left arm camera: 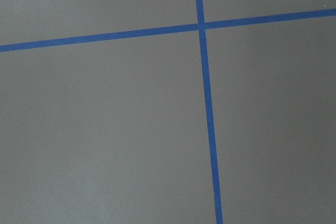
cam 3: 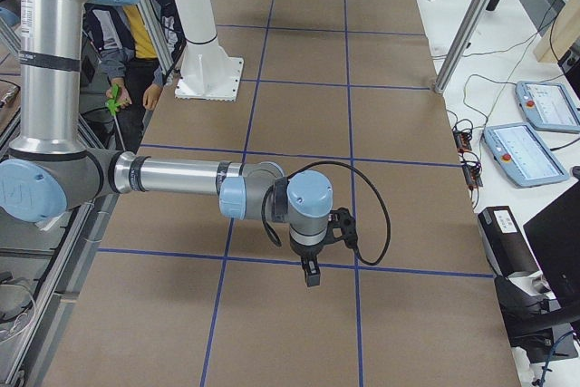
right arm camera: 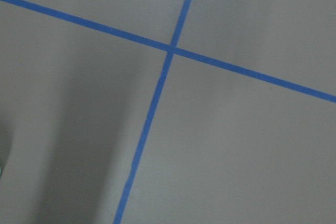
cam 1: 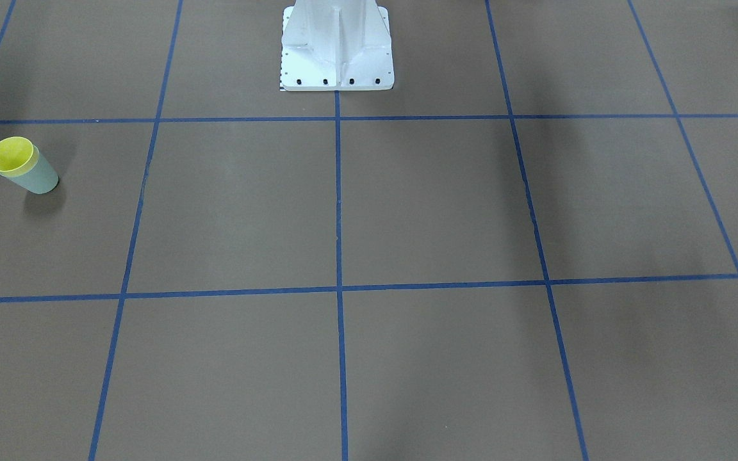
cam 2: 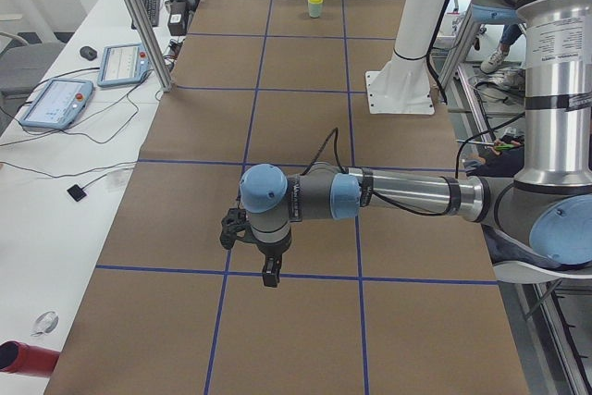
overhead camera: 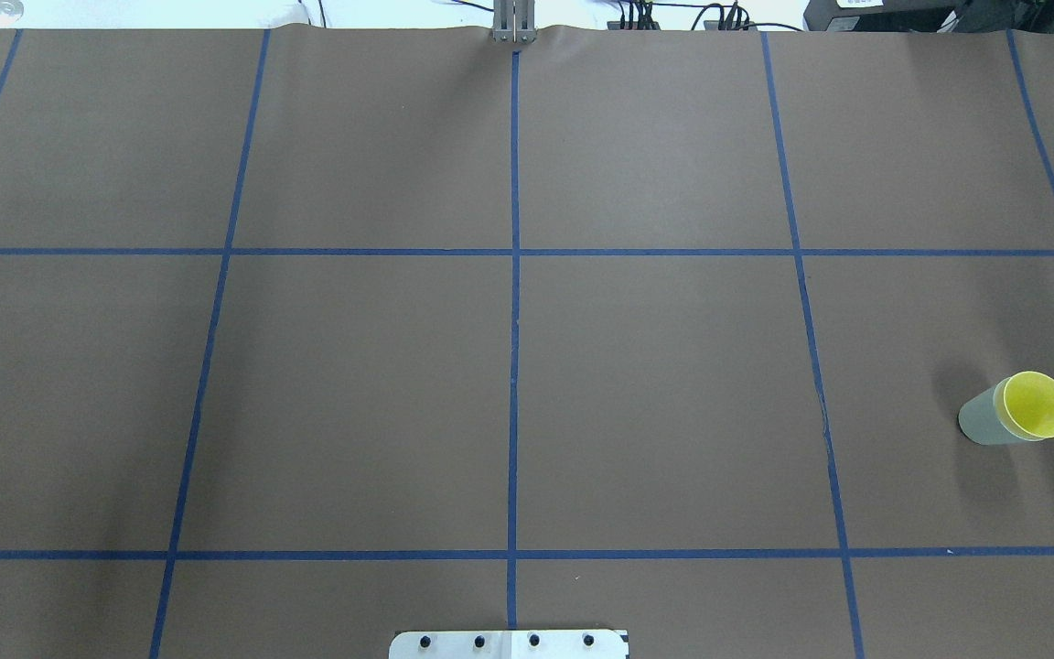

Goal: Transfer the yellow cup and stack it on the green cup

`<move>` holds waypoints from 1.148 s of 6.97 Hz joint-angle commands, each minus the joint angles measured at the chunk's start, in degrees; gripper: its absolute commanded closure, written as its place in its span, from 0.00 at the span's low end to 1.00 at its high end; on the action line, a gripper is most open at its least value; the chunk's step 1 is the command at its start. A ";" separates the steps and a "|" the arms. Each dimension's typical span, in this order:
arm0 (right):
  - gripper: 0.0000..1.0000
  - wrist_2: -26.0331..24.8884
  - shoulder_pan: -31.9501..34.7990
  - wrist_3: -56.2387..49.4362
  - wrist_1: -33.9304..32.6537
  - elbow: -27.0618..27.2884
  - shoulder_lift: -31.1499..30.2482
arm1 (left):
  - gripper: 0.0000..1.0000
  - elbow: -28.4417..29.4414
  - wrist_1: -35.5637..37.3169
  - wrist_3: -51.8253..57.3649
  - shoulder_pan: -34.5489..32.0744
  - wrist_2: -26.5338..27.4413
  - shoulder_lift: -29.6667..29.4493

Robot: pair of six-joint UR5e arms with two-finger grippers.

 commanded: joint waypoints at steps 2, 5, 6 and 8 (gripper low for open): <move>0.00 -4.27 0.42 0.15 0.18 -0.73 -2.98 | 0.00 -1.81 0.12 0.64 0.02 0.35 0.18; 0.00 -3.32 0.42 0.59 0.10 1.54 -2.28 | 0.00 -1.73 0.20 0.65 0.02 0.43 0.27; 0.00 -0.62 0.42 0.67 0.01 3.13 -2.19 | 0.00 -1.73 0.12 0.65 0.02 0.35 0.27; 0.00 0.90 0.42 1.11 -0.17 4.10 -2.02 | 0.00 -1.73 0.12 0.65 0.02 0.43 0.27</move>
